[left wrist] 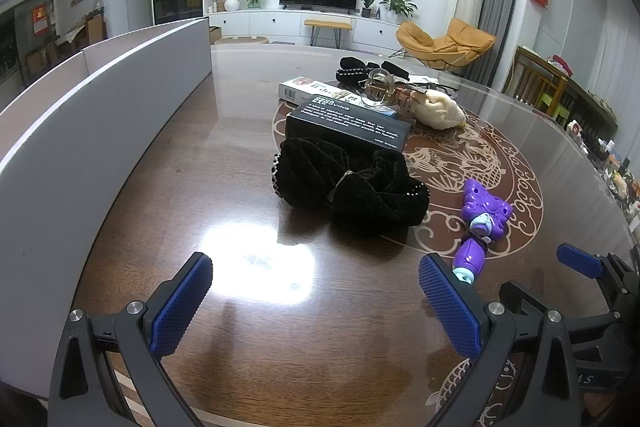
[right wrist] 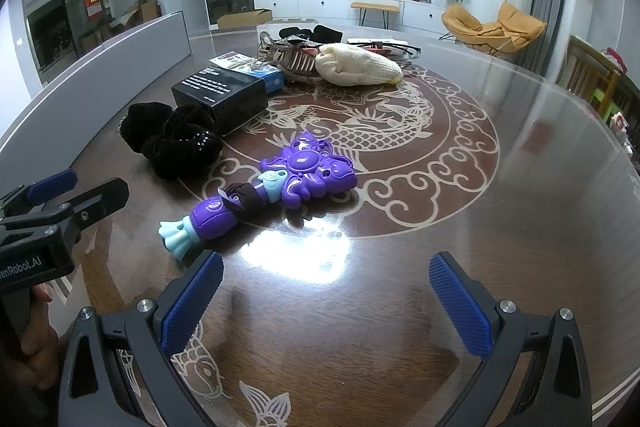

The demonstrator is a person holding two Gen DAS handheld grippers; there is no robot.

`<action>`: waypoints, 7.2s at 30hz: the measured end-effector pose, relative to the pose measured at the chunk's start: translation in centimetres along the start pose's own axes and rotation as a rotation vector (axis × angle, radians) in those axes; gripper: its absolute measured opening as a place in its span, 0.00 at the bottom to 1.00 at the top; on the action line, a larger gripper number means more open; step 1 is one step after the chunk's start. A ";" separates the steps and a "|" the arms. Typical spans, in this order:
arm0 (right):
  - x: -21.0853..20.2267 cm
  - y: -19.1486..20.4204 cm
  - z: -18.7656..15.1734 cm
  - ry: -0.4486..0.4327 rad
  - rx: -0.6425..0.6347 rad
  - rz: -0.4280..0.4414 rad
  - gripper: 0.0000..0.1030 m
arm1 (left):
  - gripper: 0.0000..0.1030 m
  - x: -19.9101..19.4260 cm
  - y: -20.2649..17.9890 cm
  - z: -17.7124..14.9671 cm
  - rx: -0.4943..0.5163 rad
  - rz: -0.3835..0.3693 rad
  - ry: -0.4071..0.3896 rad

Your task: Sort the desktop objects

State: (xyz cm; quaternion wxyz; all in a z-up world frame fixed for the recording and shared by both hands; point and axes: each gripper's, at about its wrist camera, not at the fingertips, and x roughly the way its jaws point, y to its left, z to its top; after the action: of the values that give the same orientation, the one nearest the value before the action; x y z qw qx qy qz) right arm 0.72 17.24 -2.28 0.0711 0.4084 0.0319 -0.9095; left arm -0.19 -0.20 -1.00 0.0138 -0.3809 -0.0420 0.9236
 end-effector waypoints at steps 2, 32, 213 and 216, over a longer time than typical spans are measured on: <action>0.0 0.0 0.0 0.000 0.000 0.000 1.00 | 1.00 0.0 -0.1 0.0 0.003 0.001 -0.001; 0.0 0.0 0.0 0.000 -0.001 0.001 1.00 | 1.00 0.0 -0.5 0.1 0.018 0.008 -0.010; 1.7 -6.7 4.0 0.016 0.412 0.131 1.00 | 1.00 2.7 3.3 -0.3 0.120 0.018 0.170; 3.4 -4.3 6.5 0.065 0.390 0.059 1.00 | 1.00 2.8 3.4 -0.2 0.120 0.016 0.169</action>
State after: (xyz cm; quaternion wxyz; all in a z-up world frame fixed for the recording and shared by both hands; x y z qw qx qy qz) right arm -6.97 20.34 -0.56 0.0163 0.4442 -0.1548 -0.8823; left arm -1.98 -3.42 -3.40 0.0326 -0.4565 0.0179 0.8890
